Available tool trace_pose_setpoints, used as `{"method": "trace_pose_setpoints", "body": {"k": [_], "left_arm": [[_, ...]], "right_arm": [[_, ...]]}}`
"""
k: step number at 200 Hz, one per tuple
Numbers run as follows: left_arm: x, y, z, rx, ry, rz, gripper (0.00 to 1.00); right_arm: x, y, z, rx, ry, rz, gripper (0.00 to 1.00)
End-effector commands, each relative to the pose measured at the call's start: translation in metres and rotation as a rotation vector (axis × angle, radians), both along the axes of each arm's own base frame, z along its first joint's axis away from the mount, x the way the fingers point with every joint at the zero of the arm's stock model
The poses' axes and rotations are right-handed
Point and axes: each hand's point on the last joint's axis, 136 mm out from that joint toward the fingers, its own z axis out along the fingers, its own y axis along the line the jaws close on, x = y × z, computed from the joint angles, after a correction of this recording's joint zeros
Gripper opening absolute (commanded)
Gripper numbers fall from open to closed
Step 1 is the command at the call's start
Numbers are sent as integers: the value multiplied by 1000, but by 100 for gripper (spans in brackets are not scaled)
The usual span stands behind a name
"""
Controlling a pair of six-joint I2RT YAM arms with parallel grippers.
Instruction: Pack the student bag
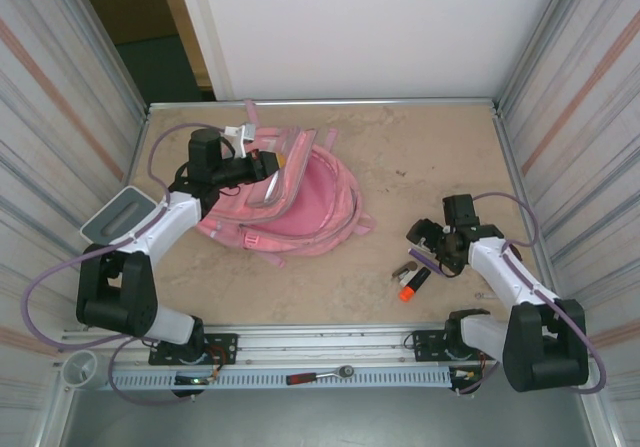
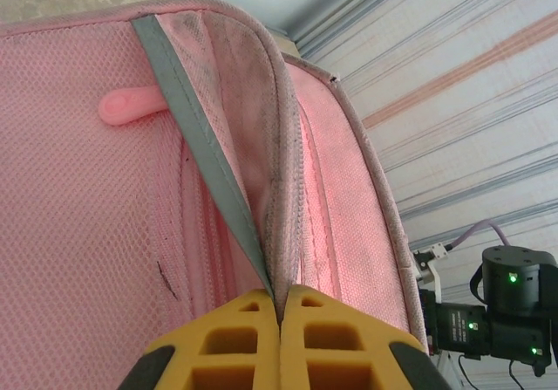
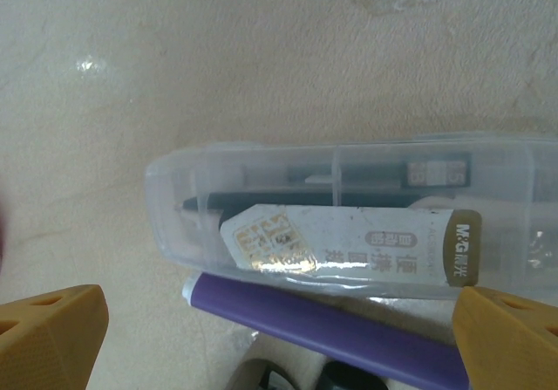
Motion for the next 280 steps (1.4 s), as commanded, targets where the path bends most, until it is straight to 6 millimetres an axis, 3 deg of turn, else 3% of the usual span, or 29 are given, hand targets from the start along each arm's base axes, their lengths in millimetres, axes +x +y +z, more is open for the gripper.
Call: {"method": "trace_pose_setpoints", "body": {"k": [1, 33, 65, 79, 123, 148, 192, 216, 280], "left_arm": [[11, 5, 10, 12, -81, 26, 0], [11, 5, 10, 10, -82, 24, 0], [10, 5, 9, 15, -84, 21, 0], [9, 5, 9, 18, -84, 20, 0], [8, 5, 10, 19, -92, 21, 0], [8, 5, 8, 21, -88, 18, 0], [7, 6, 7, 22, -86, 18, 0], [6, 6, 7, 22, -87, 19, 0], [2, 6, 10, 20, -95, 14, 0]], "right_arm": [[18, -2, 5, 8, -57, -37, 100], [54, -4, 15, -22, -114, -22, 100], [92, 6, 24, -3, -165, 40, 98], [89, 7, 20, -23, -133, 63, 97], [49, -12, 13, -238, -57, 67, 99], [39, -10, 4, -225, -37, 50, 100], [45, 5, -14, -181, -15, 62, 100], [53, 17, -13, -184, -38, 93, 97], [91, 71, -9, -226, -75, 224, 71]]}}
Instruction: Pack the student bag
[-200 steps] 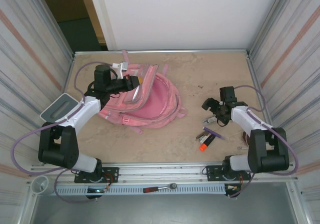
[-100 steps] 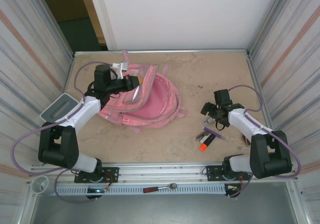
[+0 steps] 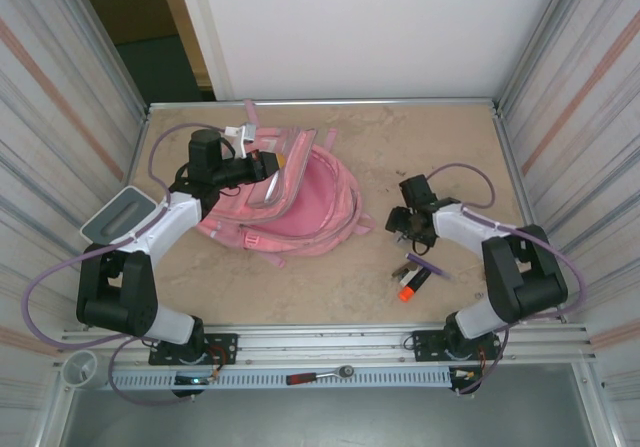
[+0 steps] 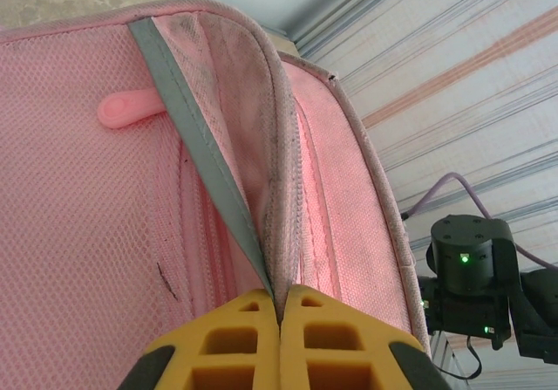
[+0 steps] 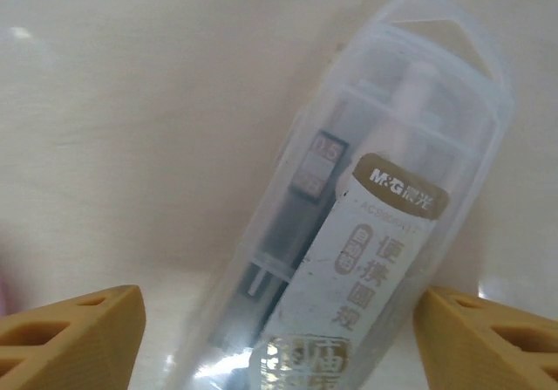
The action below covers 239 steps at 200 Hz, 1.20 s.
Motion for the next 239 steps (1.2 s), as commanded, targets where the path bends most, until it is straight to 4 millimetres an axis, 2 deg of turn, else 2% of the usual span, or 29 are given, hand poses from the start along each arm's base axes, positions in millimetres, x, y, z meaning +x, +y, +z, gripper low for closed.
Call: {"method": "trace_pose_setpoints", "body": {"k": [1, 27, 76, 86, 110, 131, 139, 161, 186, 211, 228, 239], "left_arm": [[2, 6, 12, 15, -84, 18, 0], [1, 6, 12, 19, -87, 16, 0], [1, 7, 11, 25, -89, 19, 0], [1, 7, 11, 25, -88, 19, 0], [3, 7, 11, 27, -86, 21, 0], [2, 7, 13, 26, -86, 20, 0], [2, 7, 14, 26, -89, 20, 0], [3, 9, 23, 14, -109, 30, 0], [6, 10, 48, -57, -139, 23, 0], [7, 8, 78, -129, -184, -4, 0], [8, 8, 91, -145, -208, -3, 0], [9, 11, 96, -145, -214, 4, 0]], "right_arm": [[24, 18, 8, -22, -50, 24, 71], [22, 30, -1, -58, -24, 74, 58], [4, 27, -19, -96, 35, 104, 55], [3, 27, -19, -95, 34, 112, 51], [10, 28, 6, -93, -41, 135, 36], [21, 36, 43, -49, -148, 179, 34], [24, 48, 59, 14, -199, 211, 34], [26, 101, 104, 265, -327, 326, 32], [23, 159, 135, 426, -364, 446, 33], [28, 210, 144, 562, -336, 484, 34], [40, 236, 136, 605, -291, 453, 36], [49, 252, 124, 603, -258, 417, 40]]}}
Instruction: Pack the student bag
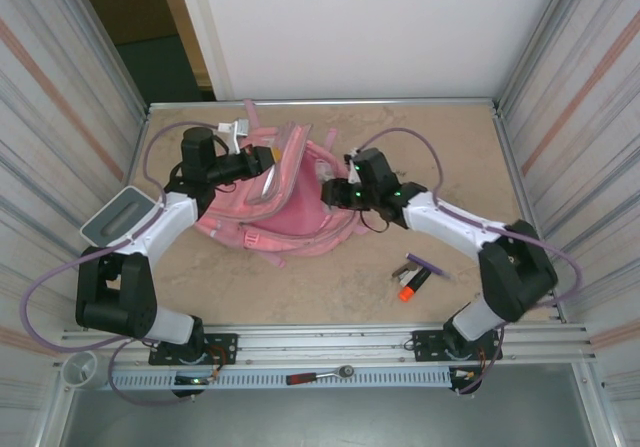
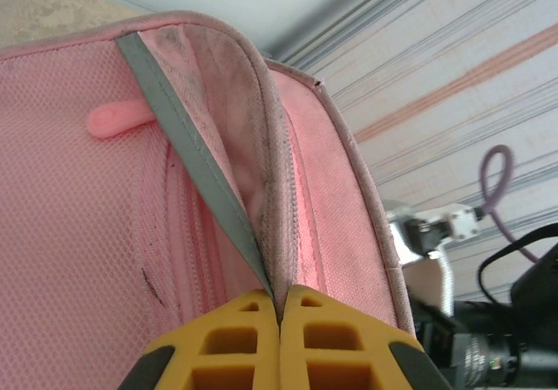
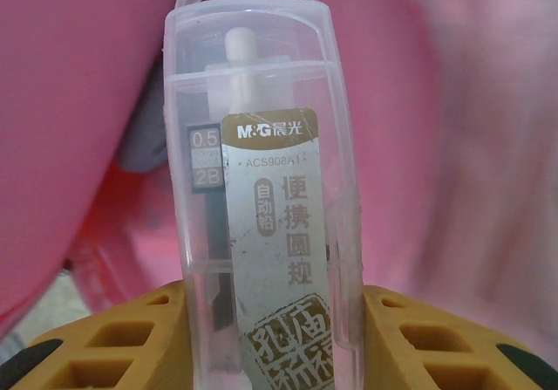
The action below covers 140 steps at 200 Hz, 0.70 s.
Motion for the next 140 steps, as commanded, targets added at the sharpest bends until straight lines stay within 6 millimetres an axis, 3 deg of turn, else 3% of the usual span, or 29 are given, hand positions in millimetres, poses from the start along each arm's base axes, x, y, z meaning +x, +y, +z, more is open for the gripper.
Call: {"method": "trace_pose_setpoints", "body": {"k": [1, 13, 29, 43, 58, 80, 117, 140], "left_arm": [[4, 3, 73, -68, -206, -4, 0], [4, 7, 76, -64, -210, 8, 0], [4, 11, 76, -51, -216, 26, 0], [3, 12, 73, -36, -212, 34, 0], [1, 13, 71, -26, -215, 35, 0], [1, 14, 66, -18, -213, 40, 0], [1, 13, 58, -17, -197, 37, 0], [0, 13, 57, -16, -193, 32, 0]], "right_arm": [[15, 39, -4, 92, 81, -22, 40], [21, 67, -11, 114, 109, 8, 43], [20, 94, -16, 108, 134, 73, 60], [20, 88, -22, 85, 130, 61, 70], [22, 73, -29, 61, 132, 32, 72], [21, 68, -40, 50, 150, 26, 61], [24, 88, -59, 38, 182, 53, 39], [33, 104, -62, 67, 188, 60, 33]]}}
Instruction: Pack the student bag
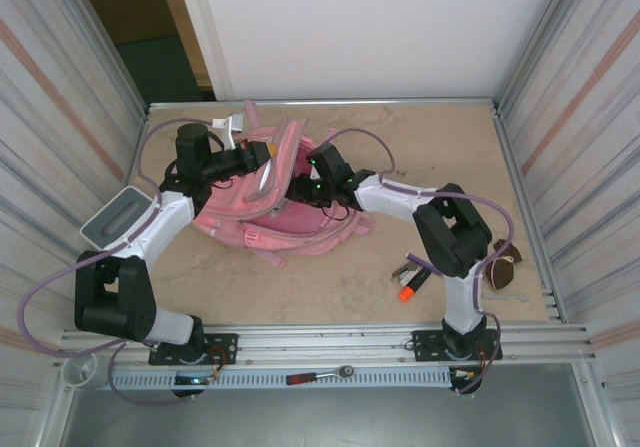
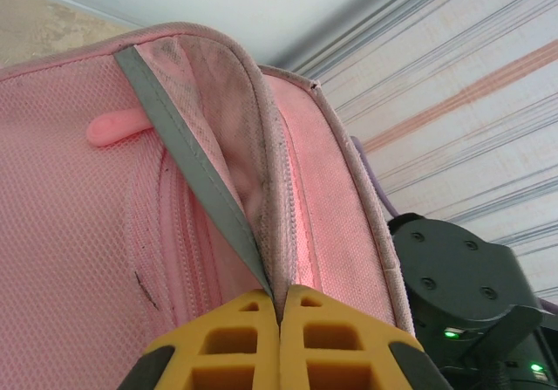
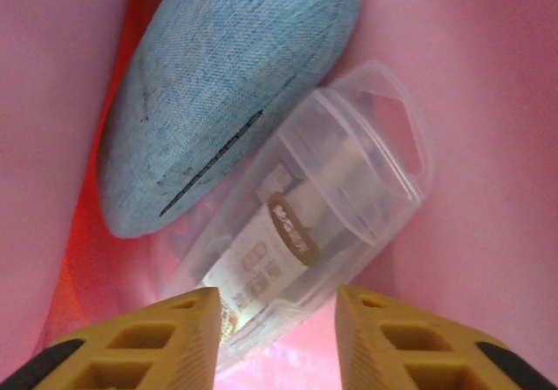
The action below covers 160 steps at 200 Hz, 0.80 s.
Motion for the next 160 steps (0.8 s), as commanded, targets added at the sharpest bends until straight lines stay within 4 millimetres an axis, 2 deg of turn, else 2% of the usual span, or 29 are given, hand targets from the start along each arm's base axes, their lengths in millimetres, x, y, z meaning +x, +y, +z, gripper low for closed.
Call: {"method": "trace_pose_setpoints", "body": {"k": [1, 35, 46, 59, 76, 103, 116, 137, 151, 160], "left_arm": [[-3, 6, 46, -12, -179, 8, 0], [-2, 6, 42, -11, -170, 10, 0], [-3, 6, 41, -7, -168, 13, 0], [-2, 7, 38, 1, -163, 19, 0], [0, 8, 32, 10, -154, 30, 0], [4, 9, 16, 24, -122, 48, 0], [6, 8, 3, 44, -98, 56, 0], [9, -2, -25, 112, -60, 60, 2], [9, -16, -44, 163, -39, 43, 8], [8, -27, -54, 190, -35, 11, 19]], "right_arm": [[5, 20, -7, 27, 21, 17, 32], [21, 56, 9, 141, 23, 56, 33], [23, 58, 17, 171, 16, 65, 35], [24, 47, 24, 174, -7, 60, 38], [20, 21, 39, 175, -47, 45, 46], [9, -40, 52, 146, -100, -3, 58], [0, -72, 54, 78, -129, -29, 62], [-14, -125, 46, -88, -168, -93, 68], [-16, -158, 40, -160, -167, -159, 73], [-16, -178, 34, -173, -143, -216, 75]]}}
